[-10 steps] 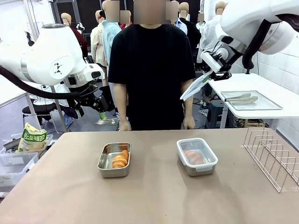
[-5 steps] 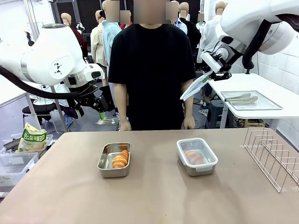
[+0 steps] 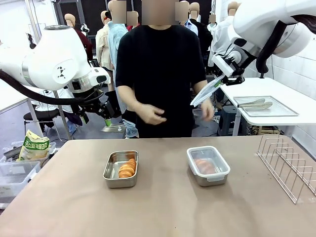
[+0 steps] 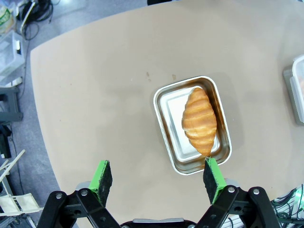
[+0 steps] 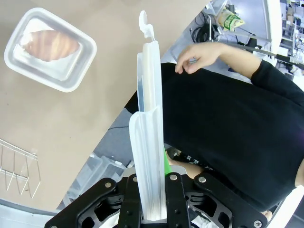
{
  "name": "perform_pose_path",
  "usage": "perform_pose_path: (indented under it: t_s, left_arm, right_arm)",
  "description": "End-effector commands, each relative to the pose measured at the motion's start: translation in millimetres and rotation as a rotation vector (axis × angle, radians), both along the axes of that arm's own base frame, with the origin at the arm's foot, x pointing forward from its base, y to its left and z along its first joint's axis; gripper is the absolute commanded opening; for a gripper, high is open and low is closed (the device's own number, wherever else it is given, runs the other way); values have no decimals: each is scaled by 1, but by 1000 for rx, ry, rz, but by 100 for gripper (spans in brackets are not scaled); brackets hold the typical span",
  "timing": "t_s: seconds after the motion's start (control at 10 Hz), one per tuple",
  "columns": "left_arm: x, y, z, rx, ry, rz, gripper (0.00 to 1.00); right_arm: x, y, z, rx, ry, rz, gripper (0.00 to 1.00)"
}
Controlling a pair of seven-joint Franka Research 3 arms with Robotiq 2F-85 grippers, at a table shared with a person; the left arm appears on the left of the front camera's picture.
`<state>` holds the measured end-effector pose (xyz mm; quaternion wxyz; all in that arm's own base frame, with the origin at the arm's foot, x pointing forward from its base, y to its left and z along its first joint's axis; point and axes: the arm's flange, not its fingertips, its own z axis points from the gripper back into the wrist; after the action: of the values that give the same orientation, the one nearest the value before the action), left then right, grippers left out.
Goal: Place the bread in airtight containers.
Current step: Release when the human grabs the Airtight Container lid.
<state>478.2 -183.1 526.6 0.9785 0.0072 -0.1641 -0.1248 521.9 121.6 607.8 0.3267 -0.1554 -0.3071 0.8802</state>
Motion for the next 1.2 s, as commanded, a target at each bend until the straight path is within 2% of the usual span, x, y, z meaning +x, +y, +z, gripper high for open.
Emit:
perform_pose_path:
  t_s: [0.0, 1.1]
  left_arm:
    - [0, 2, 1, 1, -1, 2, 100]
    - [0, 2, 1, 1, -1, 2, 100]
  right_arm:
    - [0, -3, -3, 20, -4, 16, 0]
    - [0, -3, -3, 20, -4, 16, 0]
